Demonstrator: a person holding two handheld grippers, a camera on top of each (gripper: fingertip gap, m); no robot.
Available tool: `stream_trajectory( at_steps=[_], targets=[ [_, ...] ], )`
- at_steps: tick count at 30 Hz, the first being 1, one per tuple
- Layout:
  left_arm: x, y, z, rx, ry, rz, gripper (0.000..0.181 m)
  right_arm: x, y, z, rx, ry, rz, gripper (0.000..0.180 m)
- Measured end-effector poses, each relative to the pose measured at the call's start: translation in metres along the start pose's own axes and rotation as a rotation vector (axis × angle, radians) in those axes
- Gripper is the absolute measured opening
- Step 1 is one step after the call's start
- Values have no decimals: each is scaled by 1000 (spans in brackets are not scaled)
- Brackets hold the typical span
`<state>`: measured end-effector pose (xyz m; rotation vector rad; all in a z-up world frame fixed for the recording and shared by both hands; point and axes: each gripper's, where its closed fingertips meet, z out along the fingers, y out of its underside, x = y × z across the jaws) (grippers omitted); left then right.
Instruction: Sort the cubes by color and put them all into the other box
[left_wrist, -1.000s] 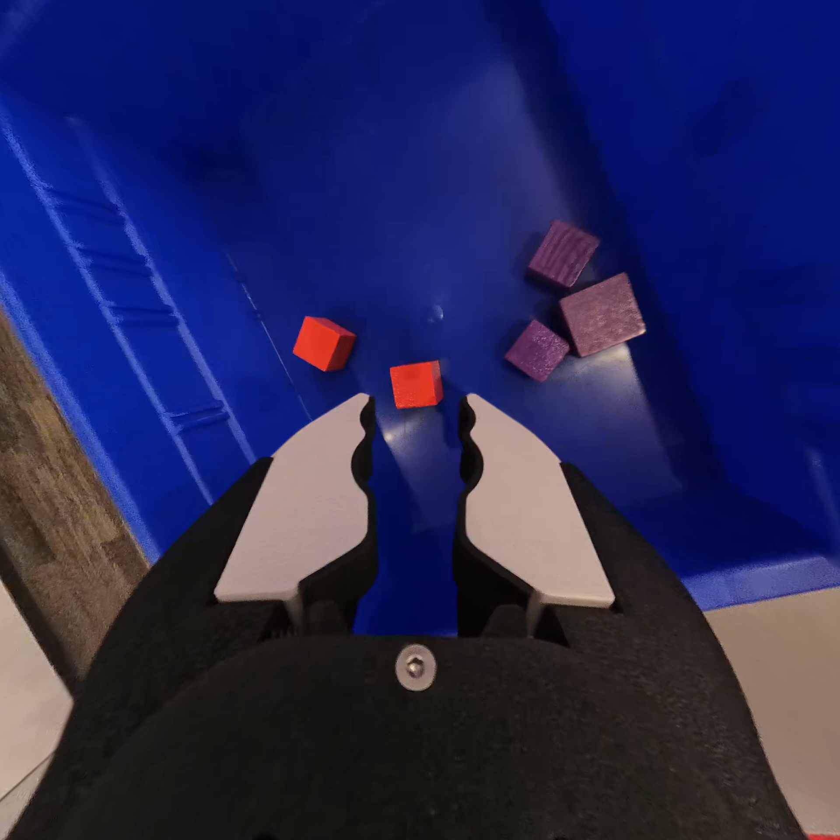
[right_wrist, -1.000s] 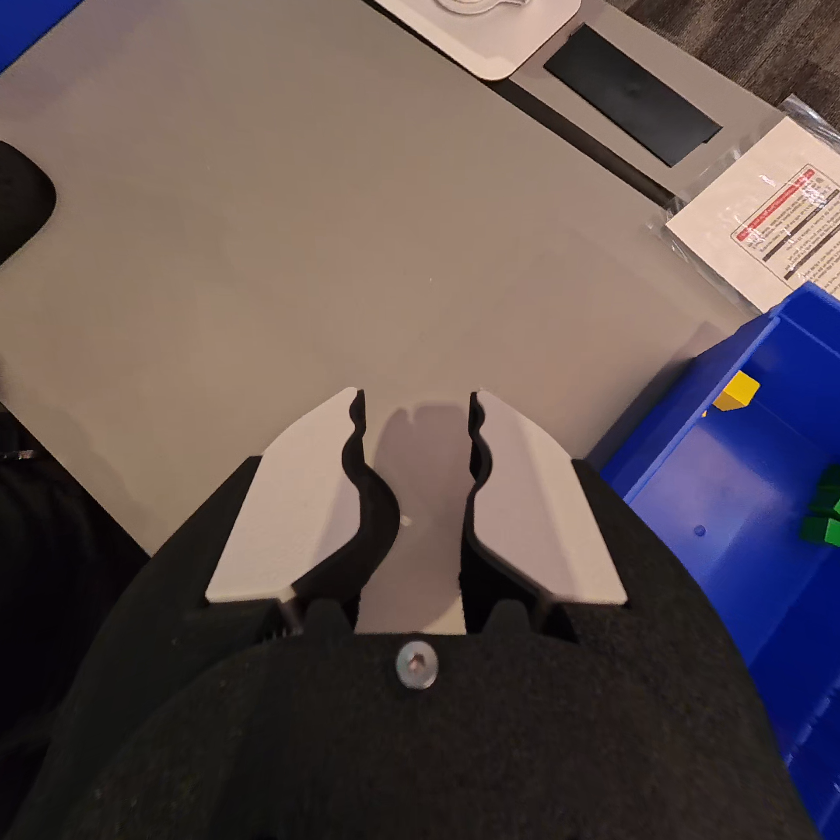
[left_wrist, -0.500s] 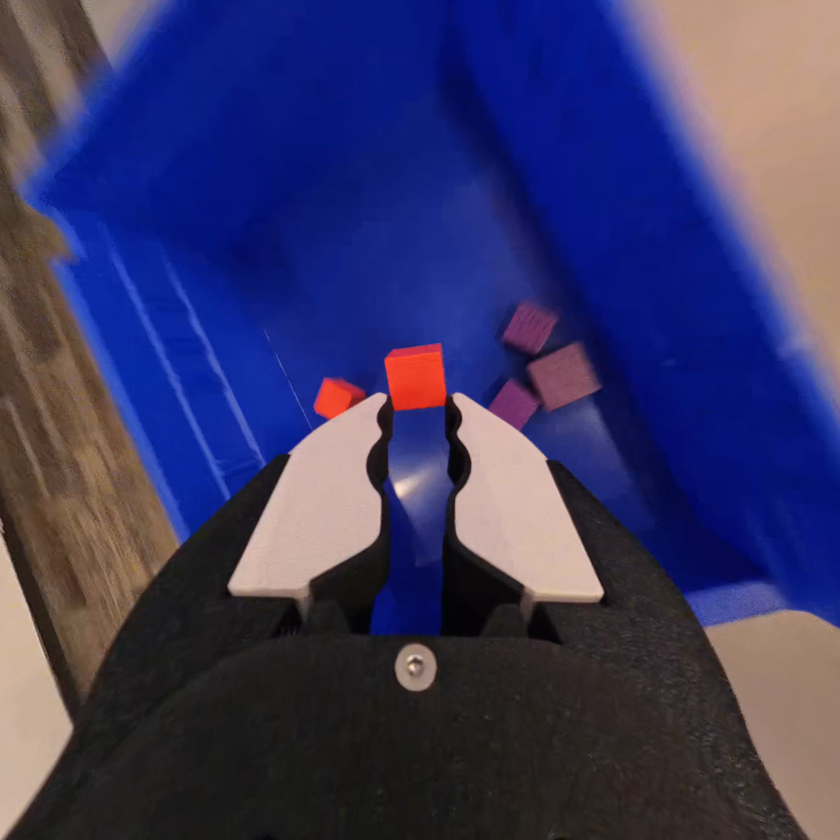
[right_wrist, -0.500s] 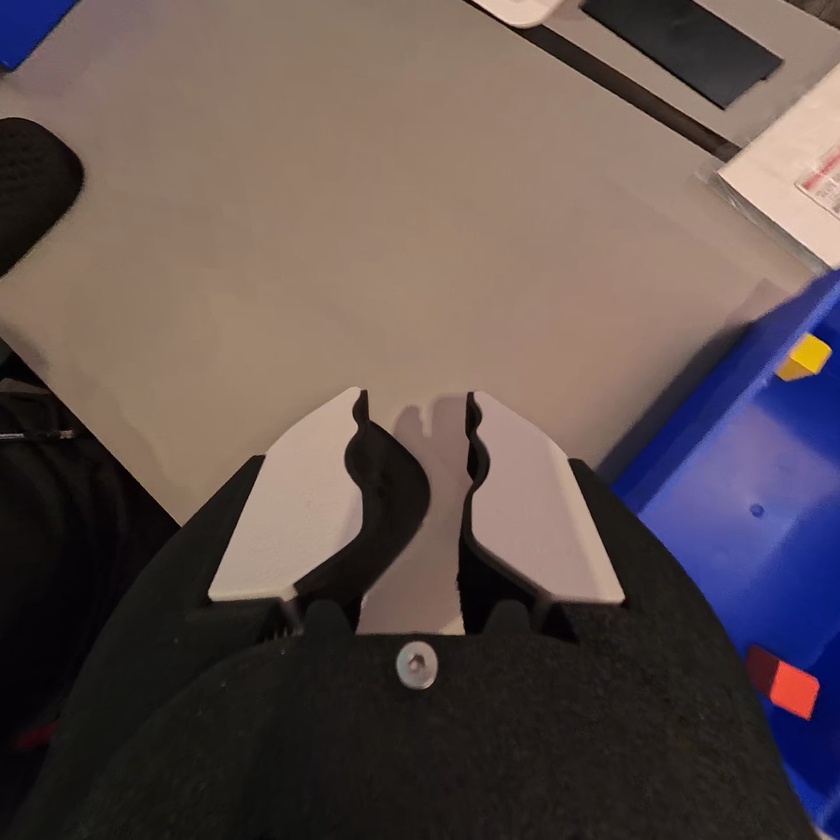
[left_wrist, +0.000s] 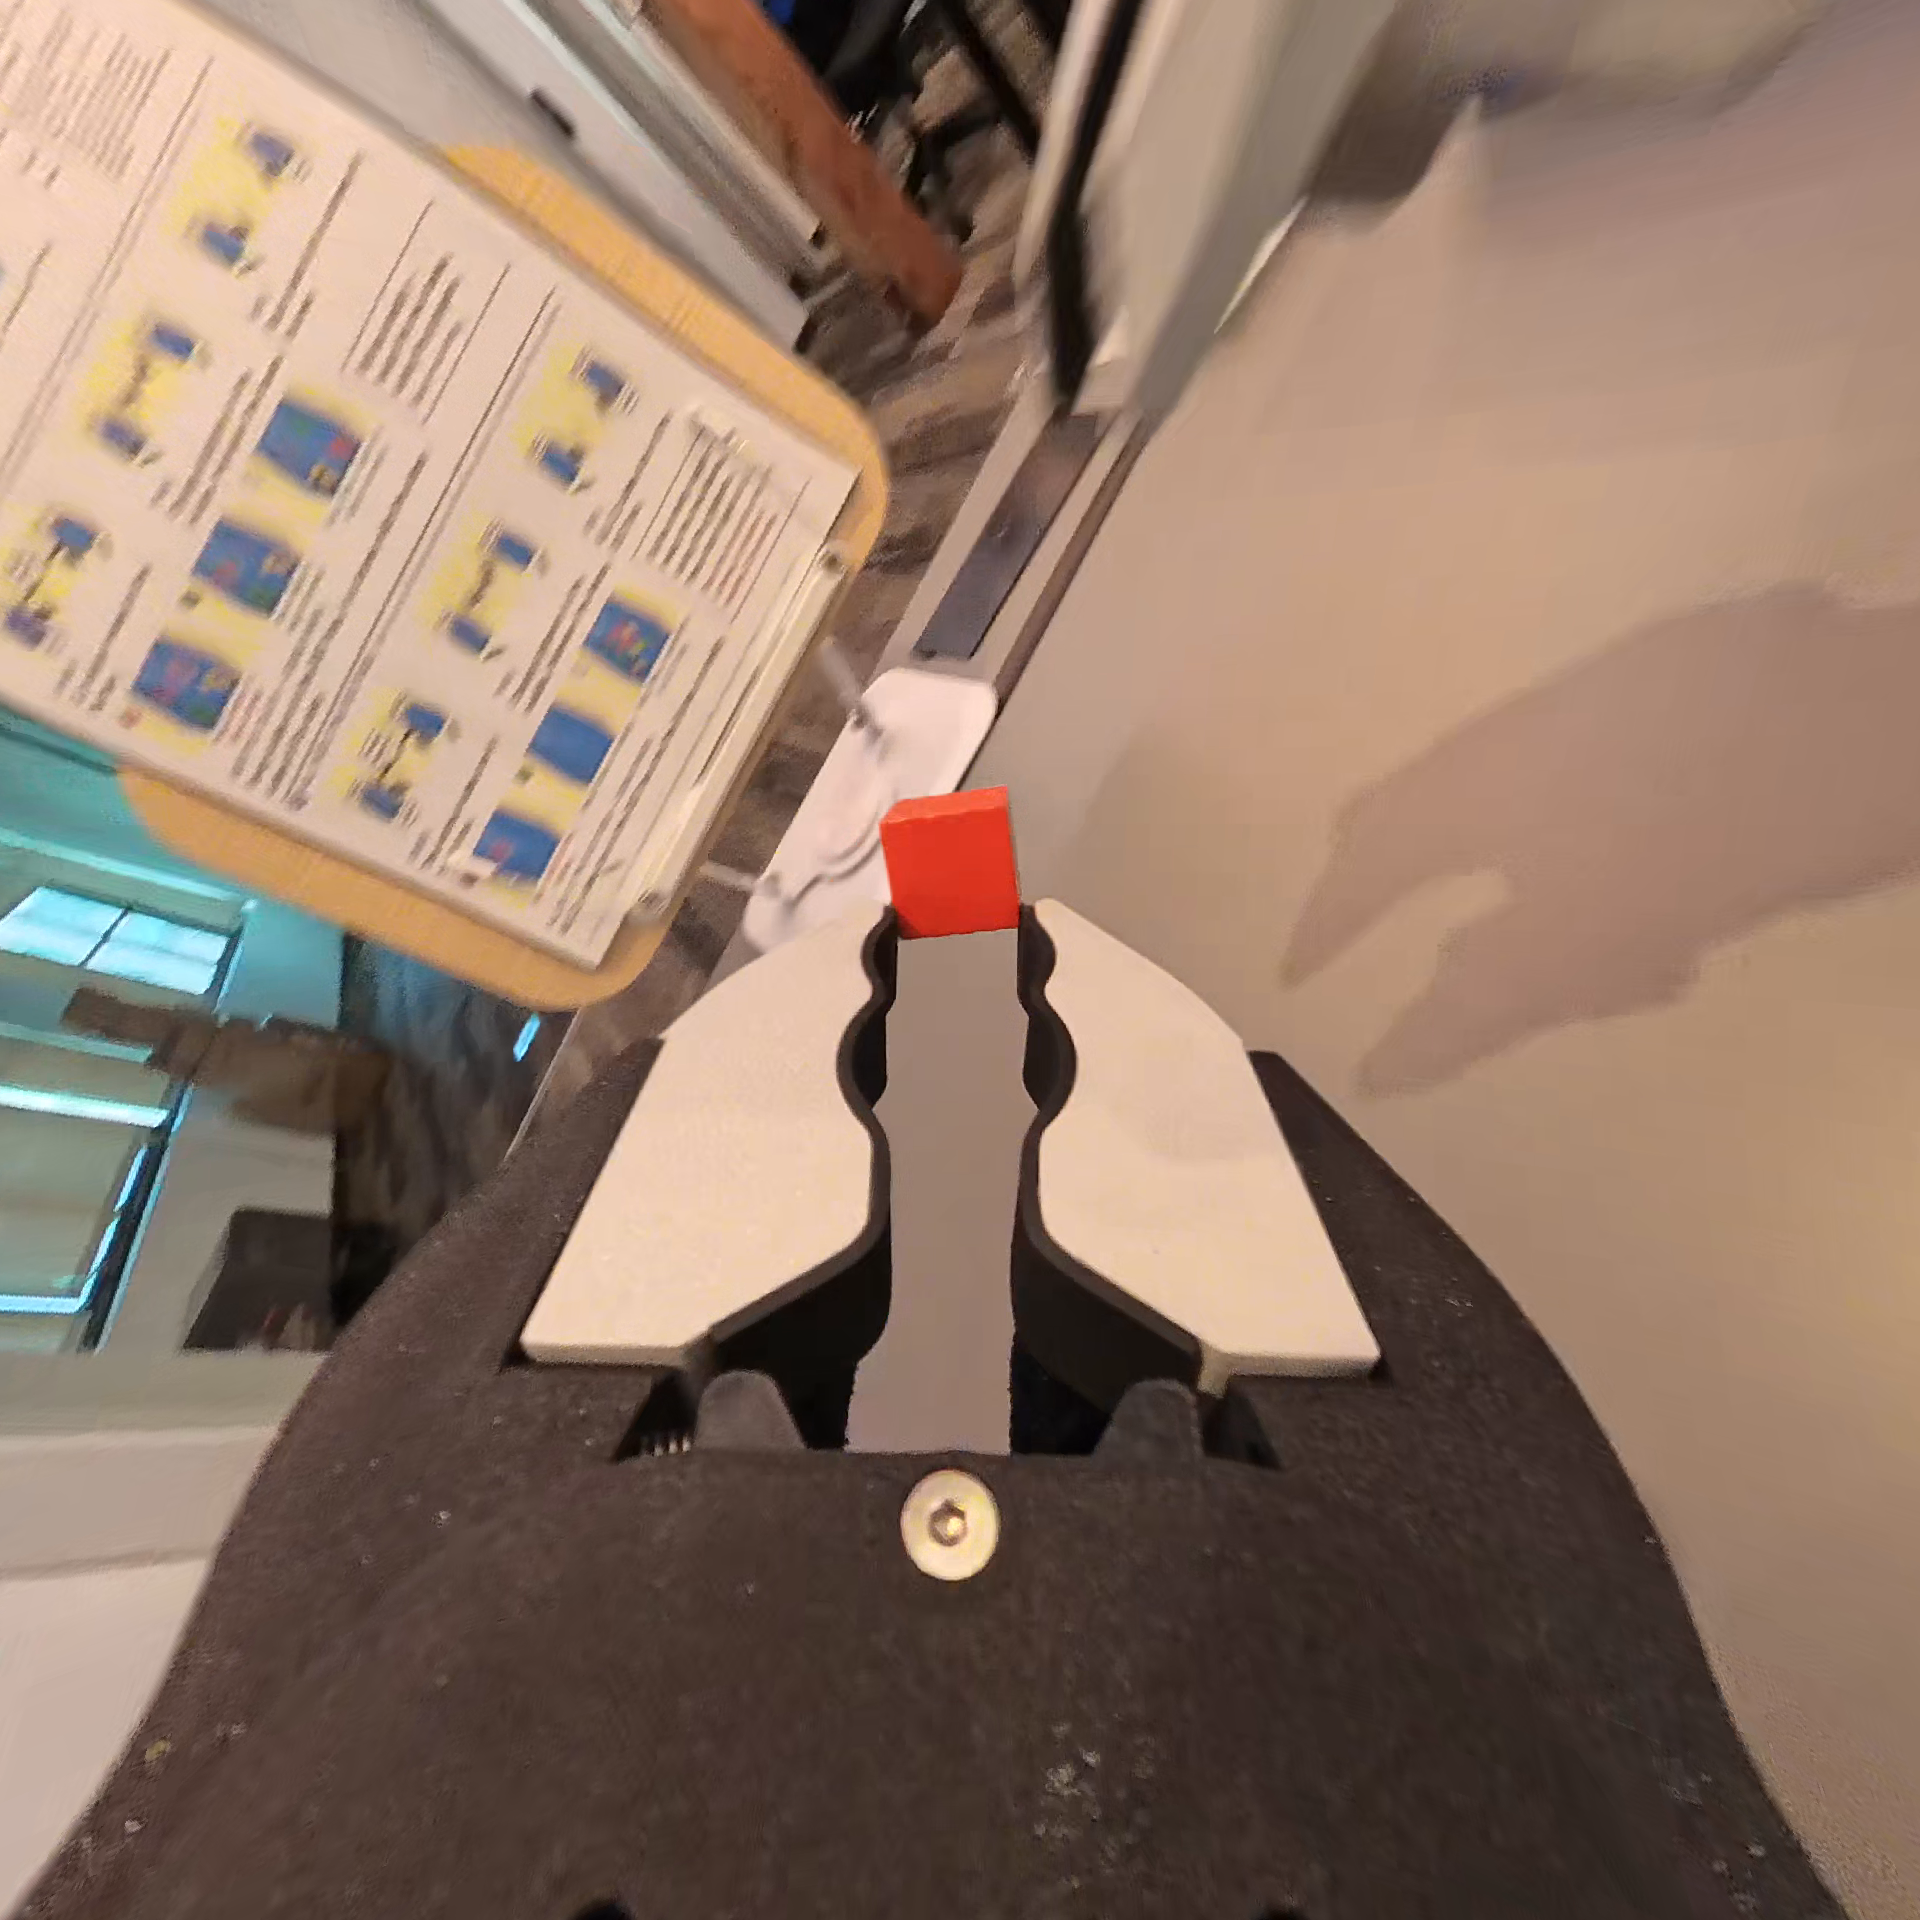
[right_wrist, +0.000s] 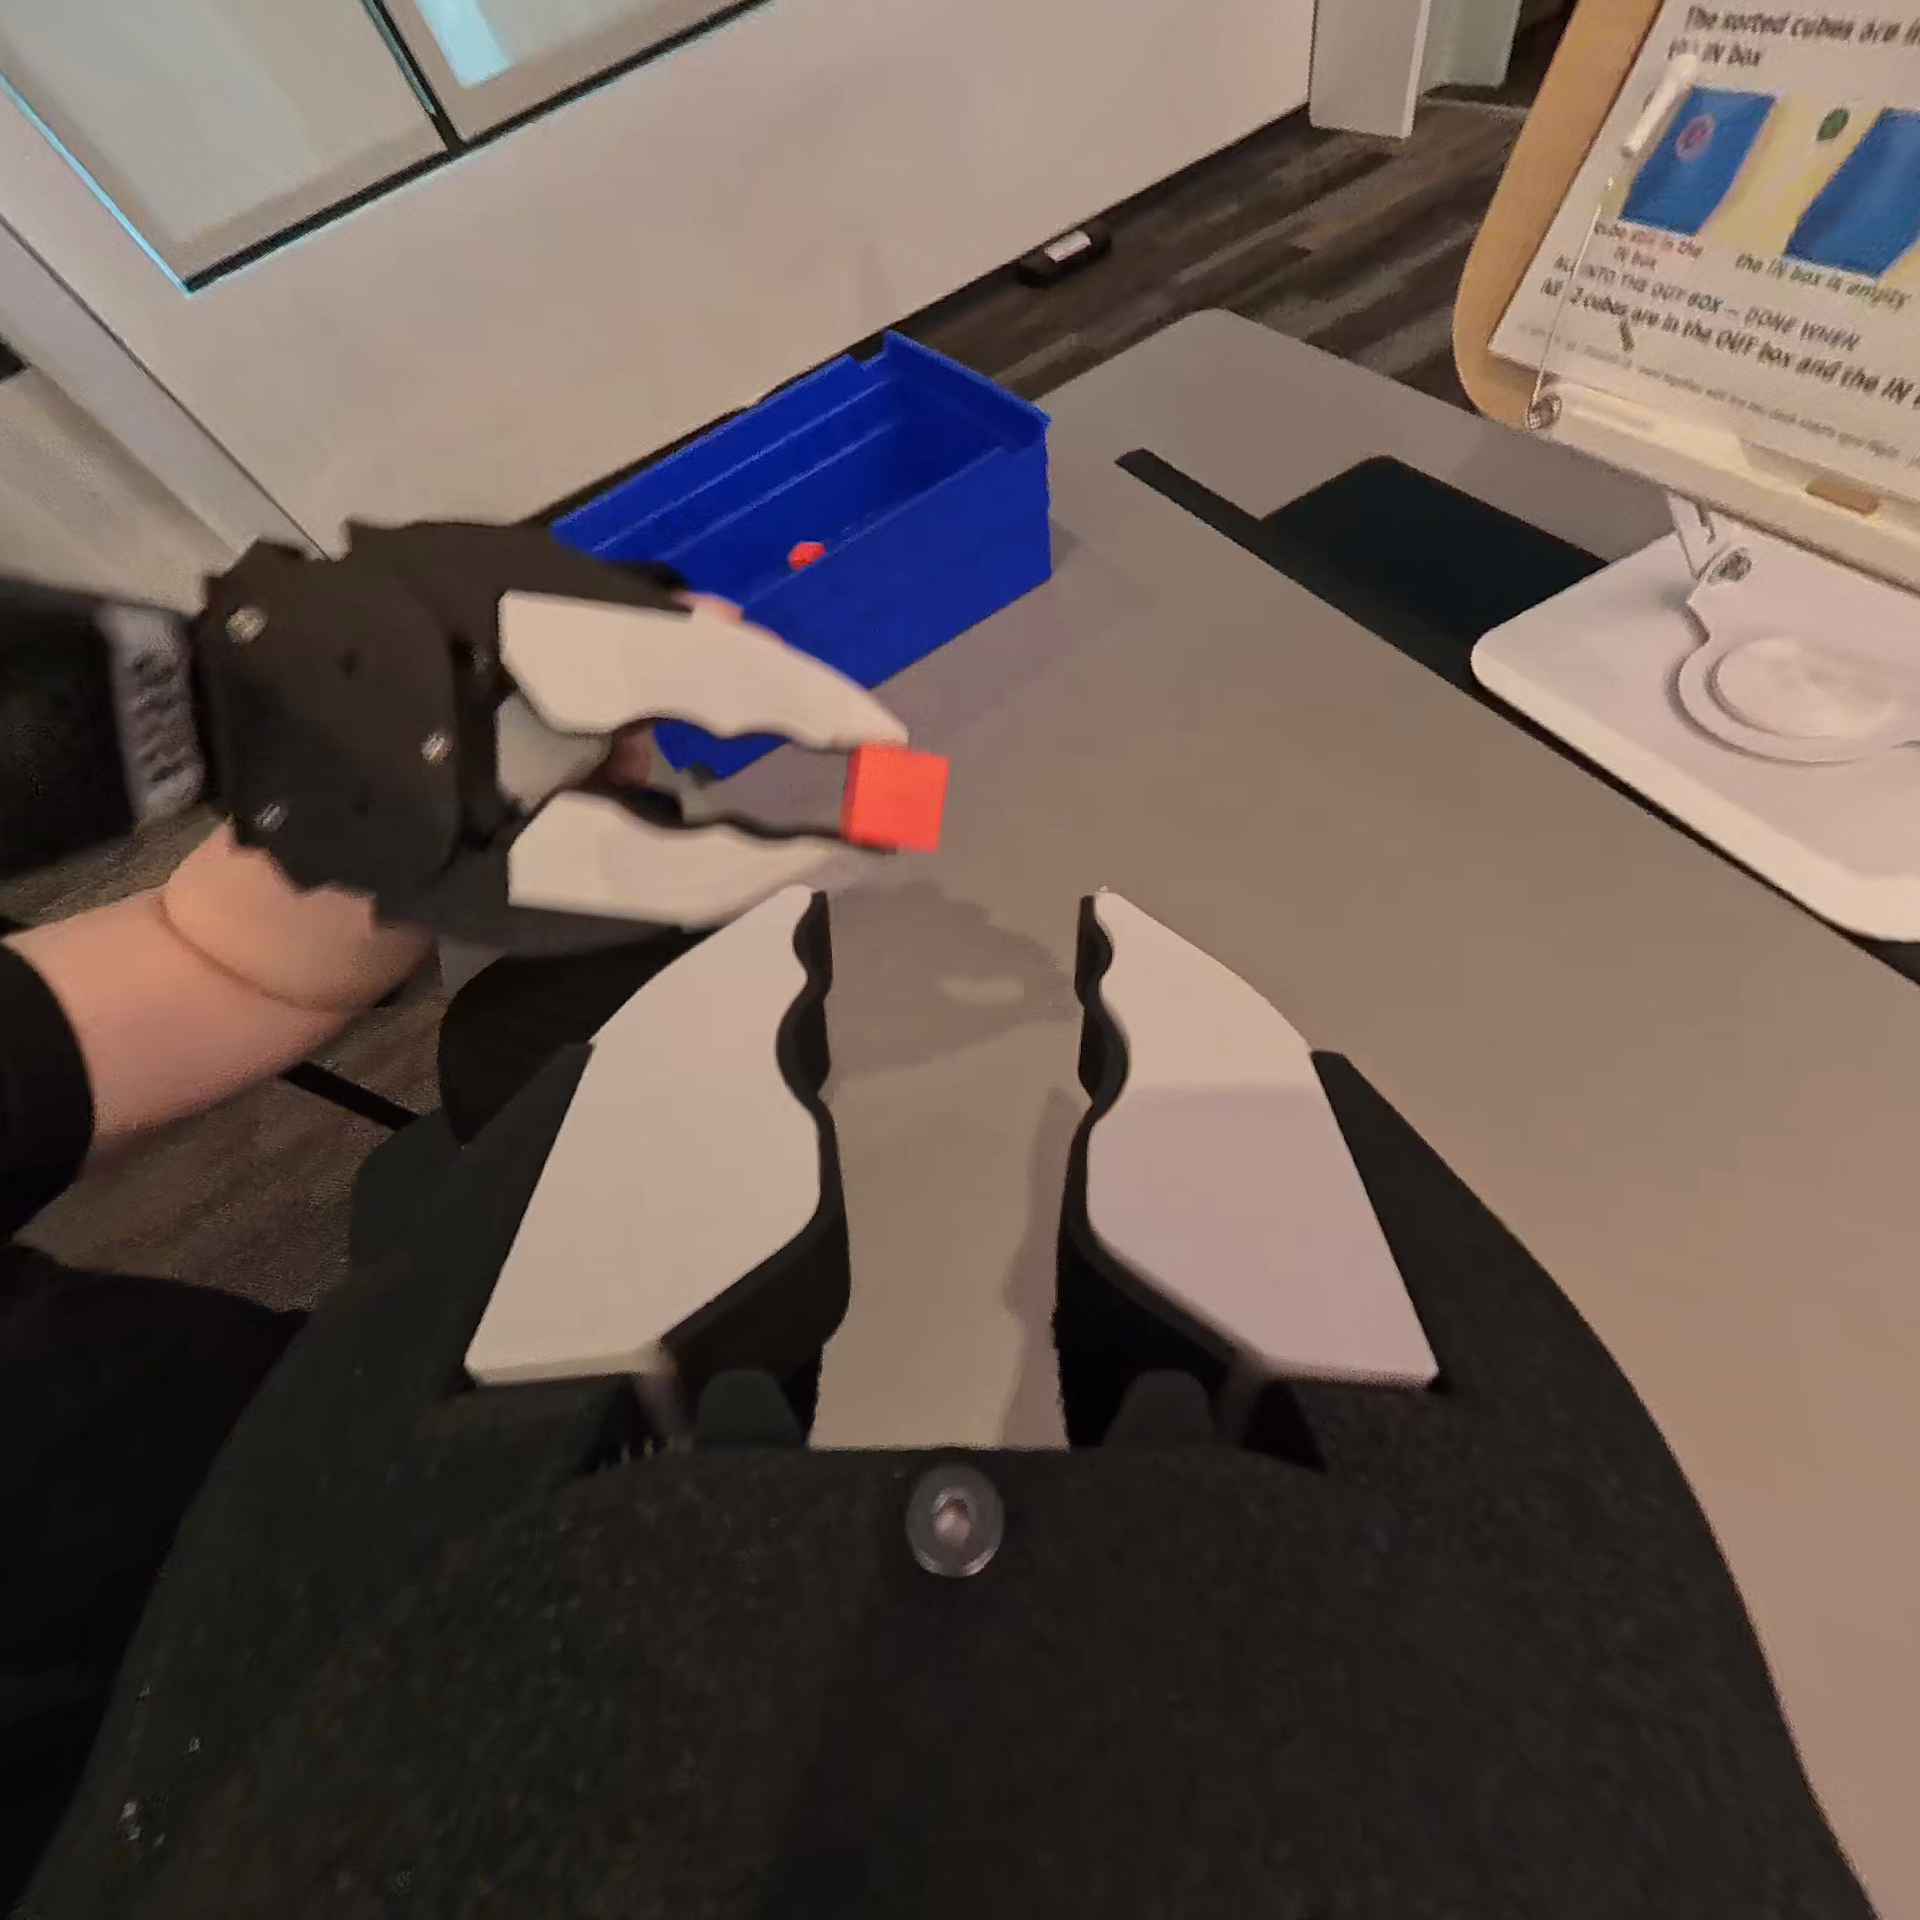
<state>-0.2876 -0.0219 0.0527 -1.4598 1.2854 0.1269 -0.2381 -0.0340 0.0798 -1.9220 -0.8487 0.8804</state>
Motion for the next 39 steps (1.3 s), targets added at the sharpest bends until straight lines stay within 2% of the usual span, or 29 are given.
stream_trajectory(
  at_steps=[5, 8, 12, 14, 17, 20, 23, 26, 29, 31, 39],
  targets=[
    [22, -31, 16, 45, 27, 41, 22, 6, 17, 18, -101, -22, 89, 47],
    [30, -37, 19, 55, 58, 53, 22, 1, 20, 17, -76, -77, 94, 22],
    [35, -41, 18, 80, 67, 21, 23, 7, 24, 8, -67, -72, 94, 21],
    [34, -37, 15, 73, 50, 5, 30, 14, 26, -6, -57, -57, 95, 21],
    [40, -13, 6, 29, 75, -26, 31, 38, 32, -60, -50, 49, 68, 21],
    [46, 29, -8, -50, 81, -45, 30, 107, 60, -163, -137, 396, 45, 21],
    [46, 70, -22, -137, 50, -52, 28, 187, 138, -282, -398, 712, 183, 22],
    [46, 91, -32, -163, 50, -109, 25, 235, 220, -351, -559, 793, 403, 22],
    [46, 97, -37, -166, 49, -151, 23, 262, 277, -381, -673, 843, 480, 22],
    [46, 98, -39, -171, 45, -155, 23, 272, 299, -388, -732, 866, 486, 22],
    [47, 104, -44, -197, 43, -158, 21, 293, 340, -401, -883, 918, 507, 22]
  ],
)
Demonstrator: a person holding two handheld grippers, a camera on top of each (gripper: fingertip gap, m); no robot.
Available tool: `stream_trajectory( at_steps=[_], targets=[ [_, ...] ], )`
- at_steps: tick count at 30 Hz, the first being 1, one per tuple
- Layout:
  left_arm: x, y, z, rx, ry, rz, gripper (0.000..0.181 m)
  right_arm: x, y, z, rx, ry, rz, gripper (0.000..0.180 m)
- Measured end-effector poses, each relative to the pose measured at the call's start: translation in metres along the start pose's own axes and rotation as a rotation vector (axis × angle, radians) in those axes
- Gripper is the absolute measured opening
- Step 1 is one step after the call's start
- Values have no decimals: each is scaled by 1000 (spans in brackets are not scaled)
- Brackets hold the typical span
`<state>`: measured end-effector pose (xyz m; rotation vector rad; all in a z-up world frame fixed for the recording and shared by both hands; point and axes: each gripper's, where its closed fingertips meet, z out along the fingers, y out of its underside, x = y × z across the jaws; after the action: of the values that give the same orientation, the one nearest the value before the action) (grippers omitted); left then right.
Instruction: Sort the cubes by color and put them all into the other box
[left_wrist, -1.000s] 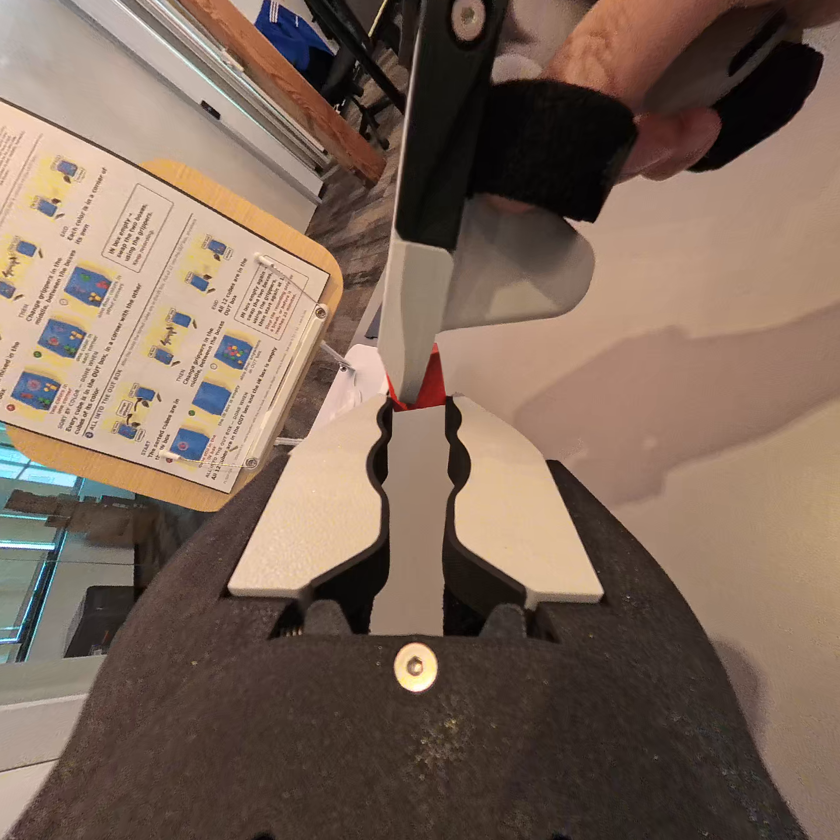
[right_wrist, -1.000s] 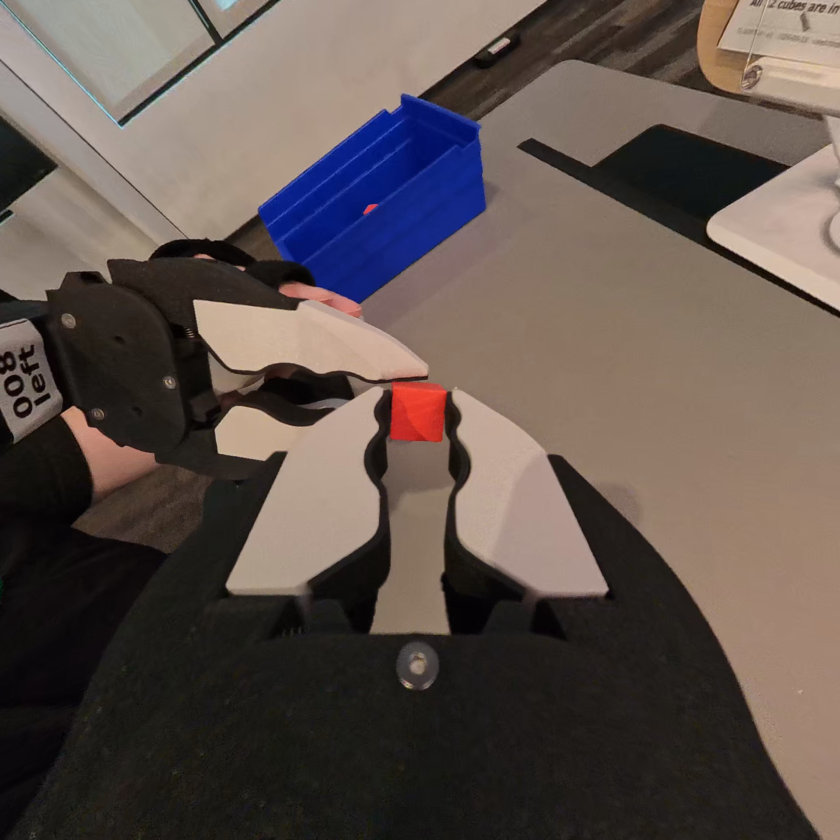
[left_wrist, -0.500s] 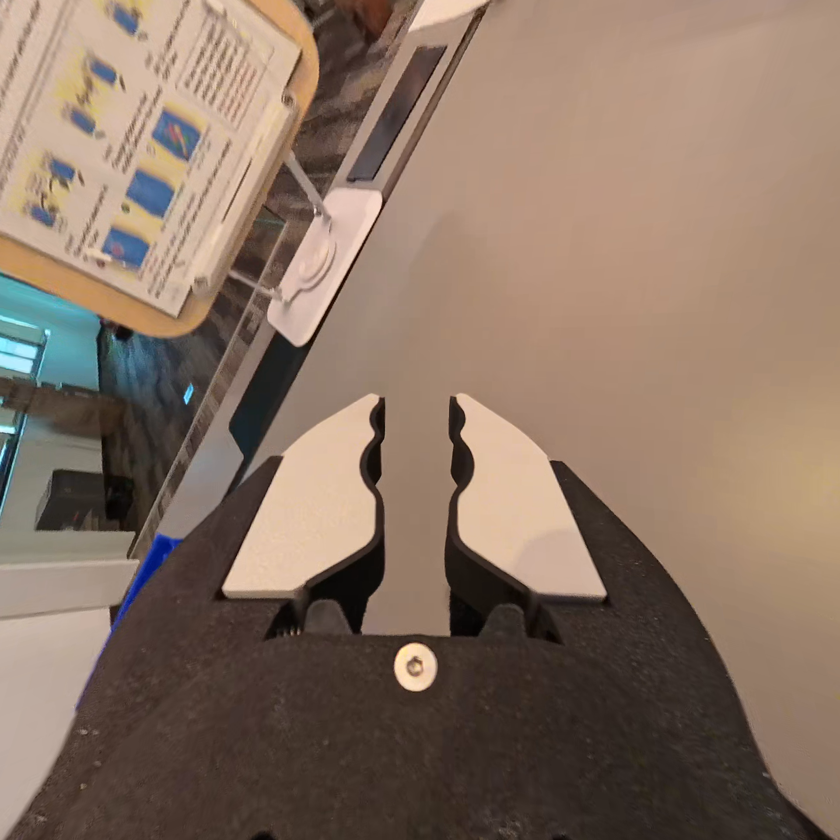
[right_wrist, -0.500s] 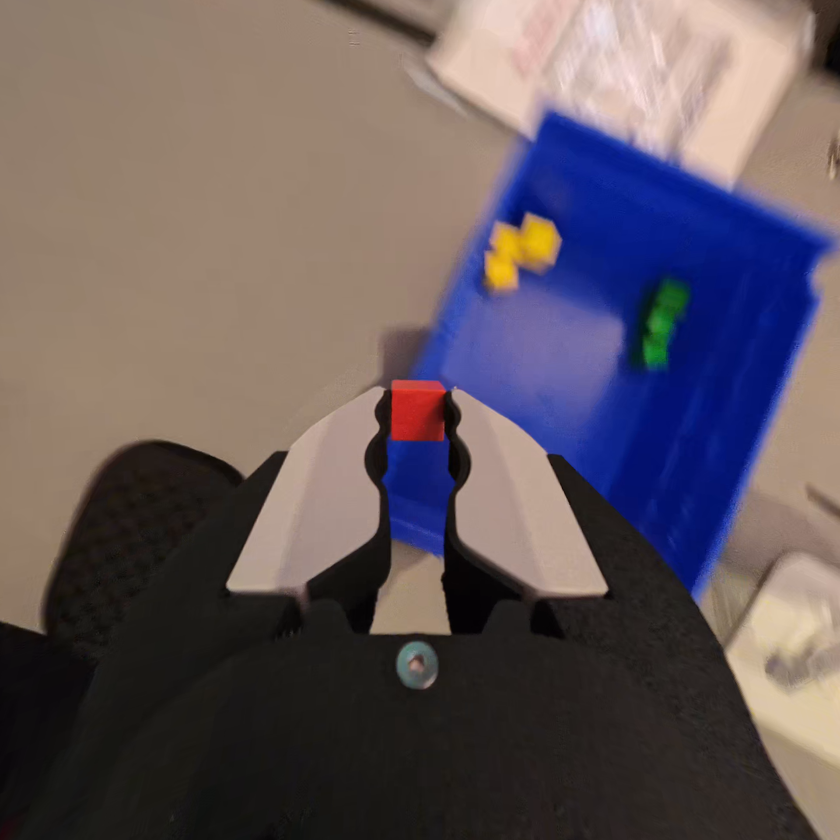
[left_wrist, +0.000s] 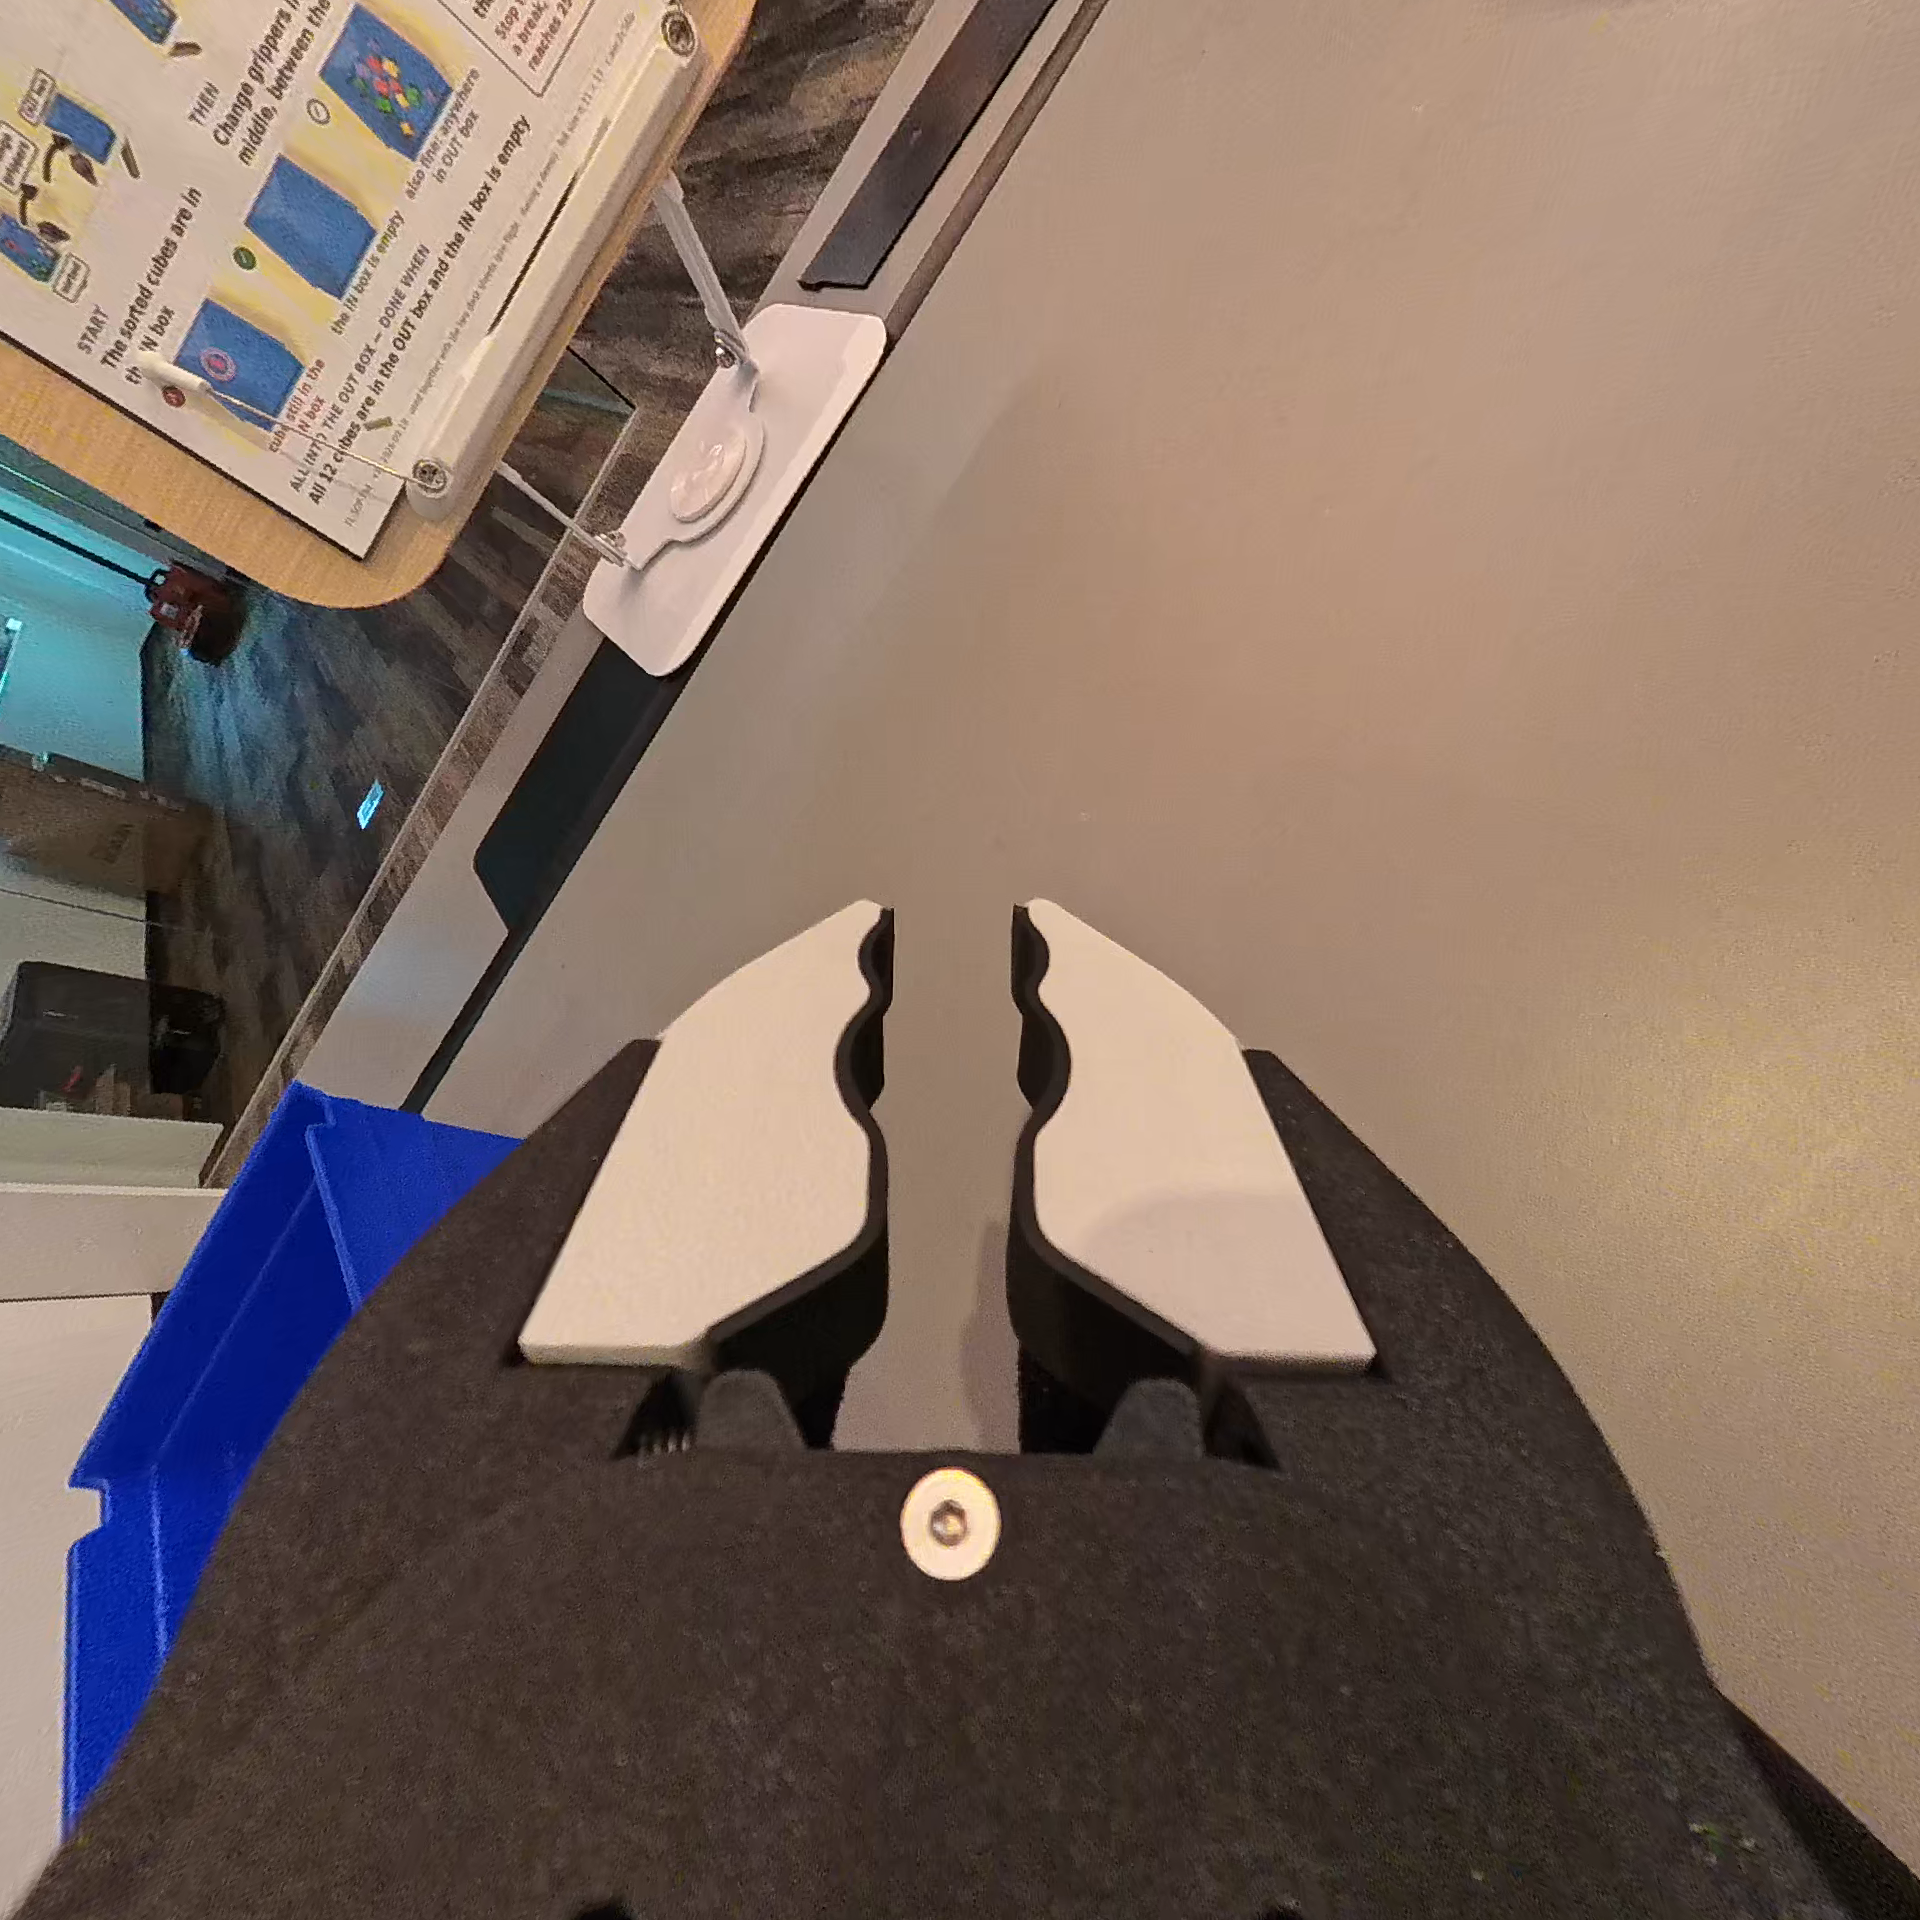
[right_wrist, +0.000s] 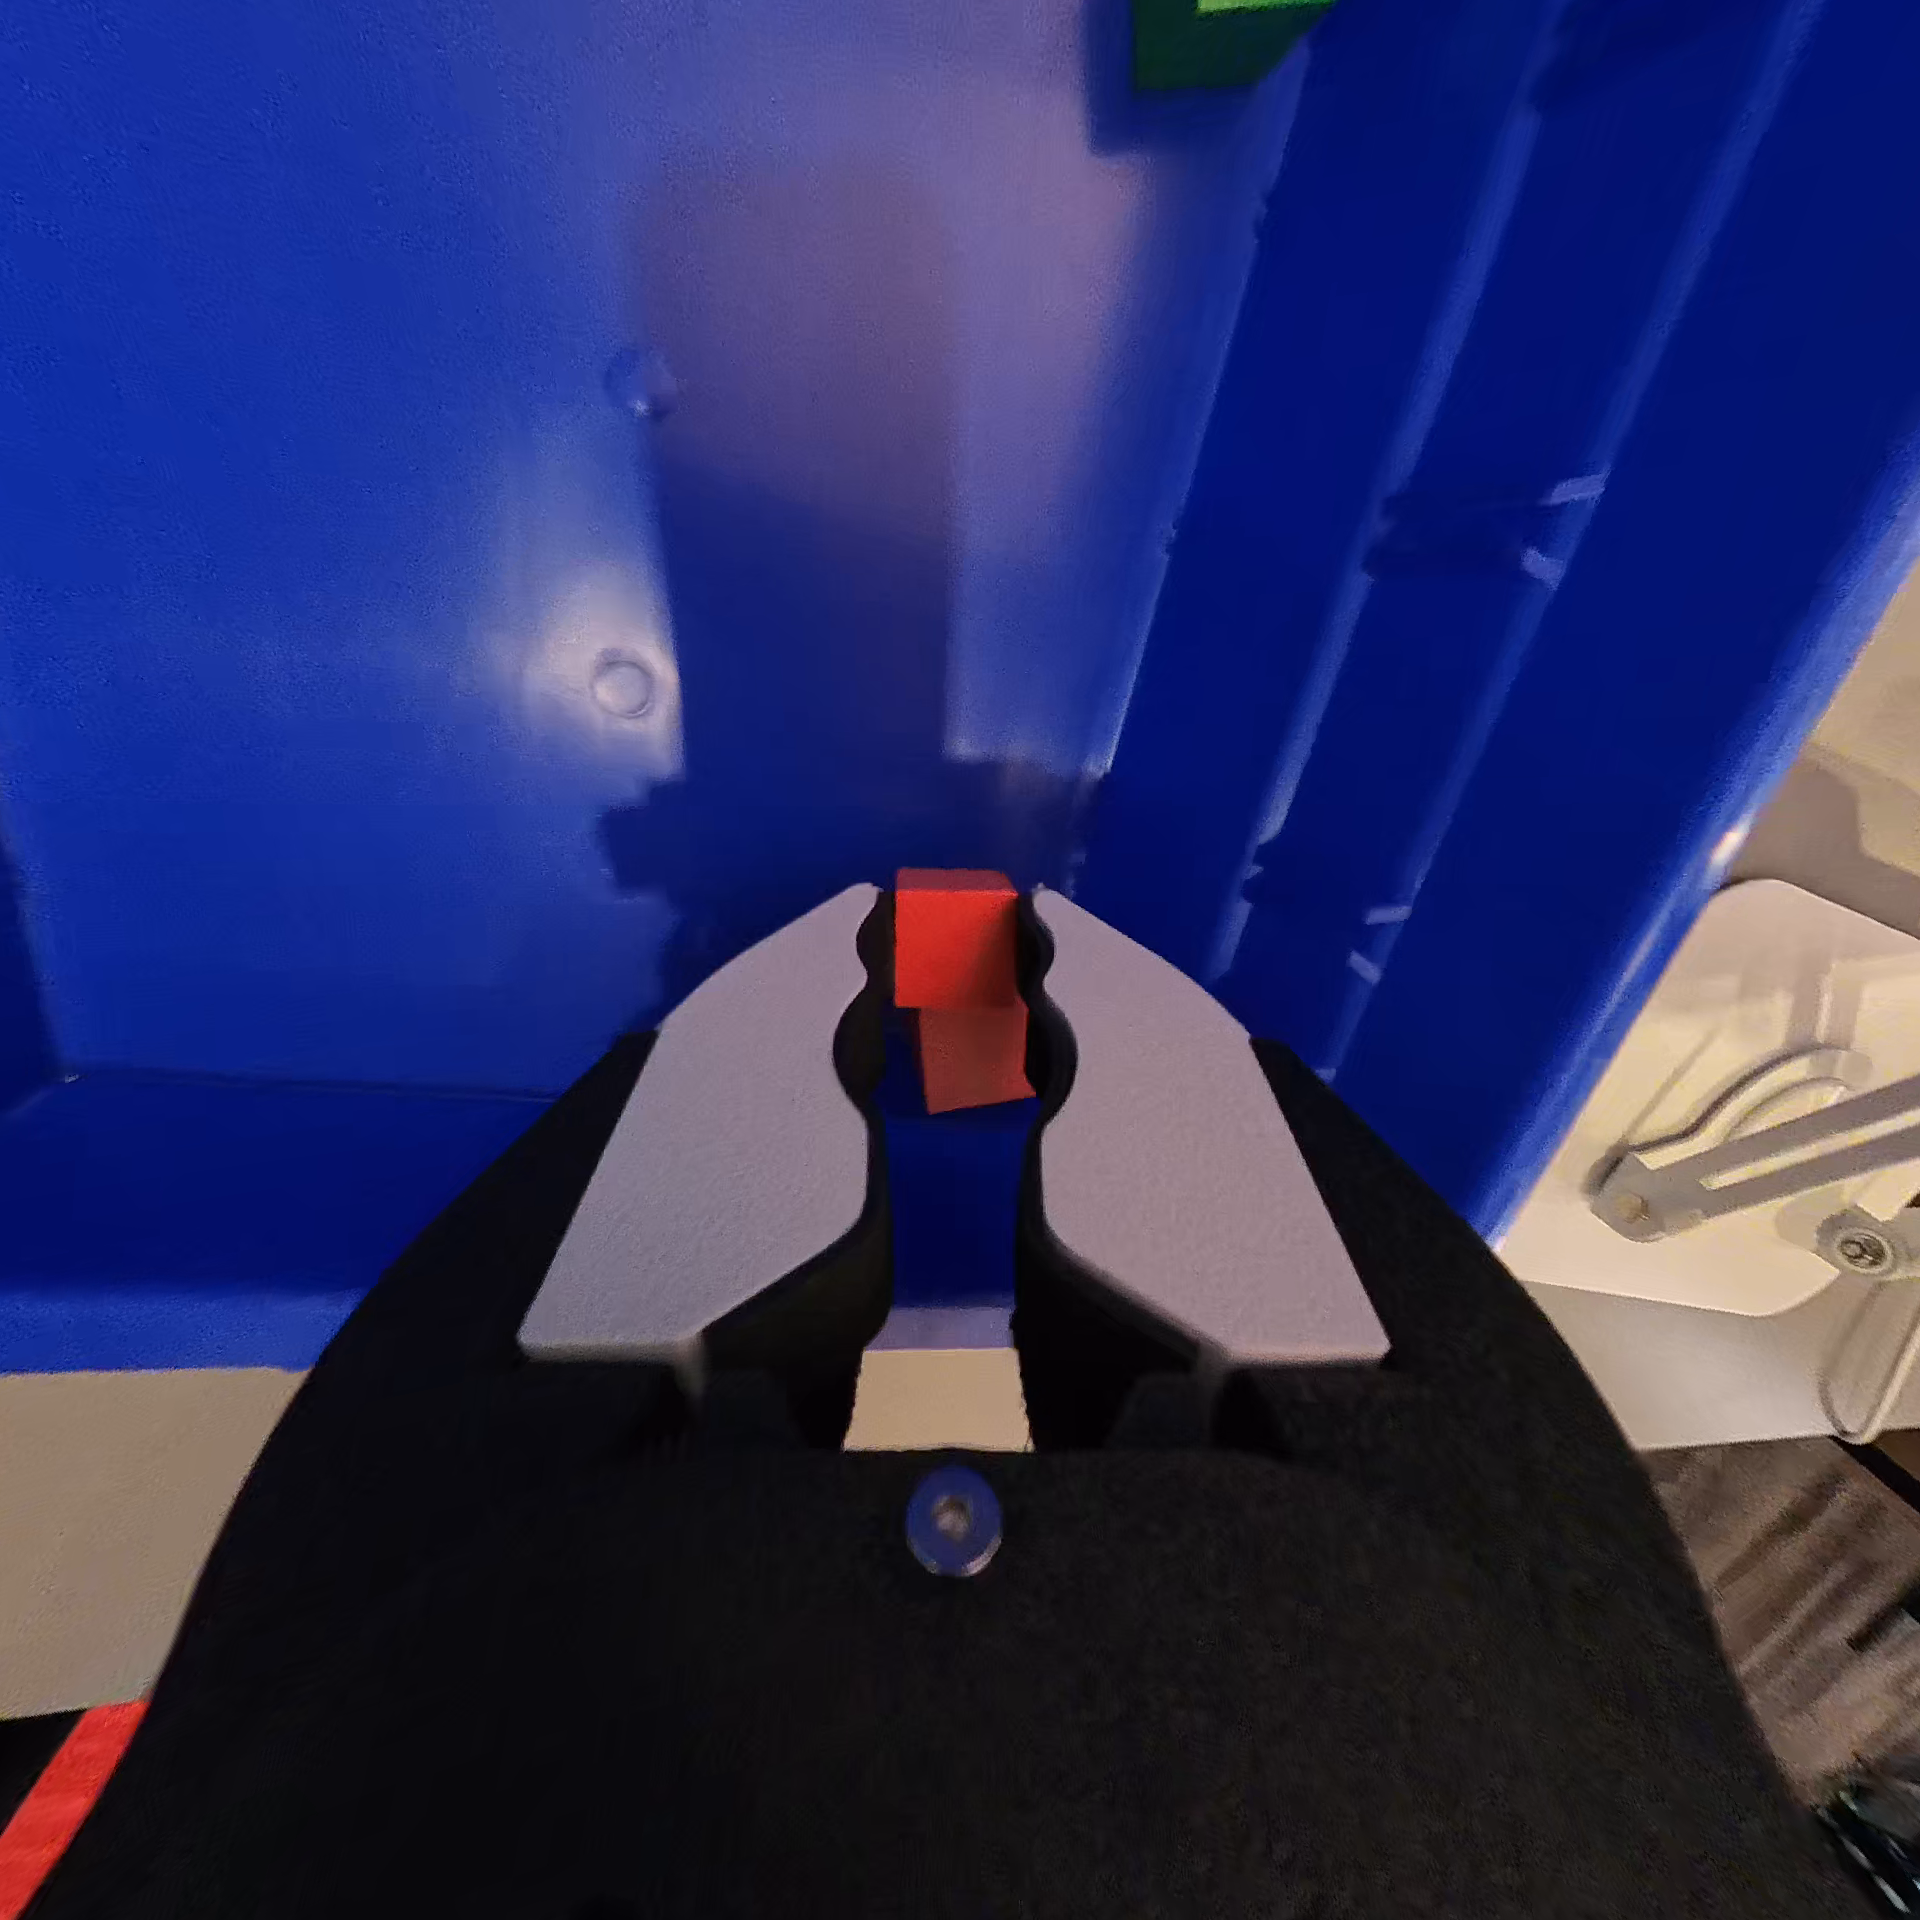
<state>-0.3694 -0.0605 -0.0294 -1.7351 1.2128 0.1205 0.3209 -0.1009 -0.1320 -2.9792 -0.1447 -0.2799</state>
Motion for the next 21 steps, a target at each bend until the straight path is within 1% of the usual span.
stream_trajectory(
  at_steps=[6, 8, 9, 12, 14, 18, 21],
  targets=[
    [2, 2, -1, 4, -2, -11, 21, 6, 5, 8, -41, 25, 22, 22],
    [2, 0, -5, 15, -8, -18, 21, 3, -1, 2, 7, 12, 31, 32],
    [1, -1, -7, 20, -9, -22, 21, 0, -5, -4, 40, 9, 28, 33],
    [-10, 1, -18, 26, -38, -37, 21, -11, -22, -35, 166, 1, 11, 33],
    [-26, 9, -26, 3, -84, -44, 21, -24, -36, -61, 263, -10, -5, 33],
    [-78, 42, -42, -82, -199, -75, 21, -60, -65, -116, 476, -86, -19, 33],
    [-125, 79, -54, -183, -271, -117, 20, -88, -79, -152, 609, -135, -32, 33]
  ],
)
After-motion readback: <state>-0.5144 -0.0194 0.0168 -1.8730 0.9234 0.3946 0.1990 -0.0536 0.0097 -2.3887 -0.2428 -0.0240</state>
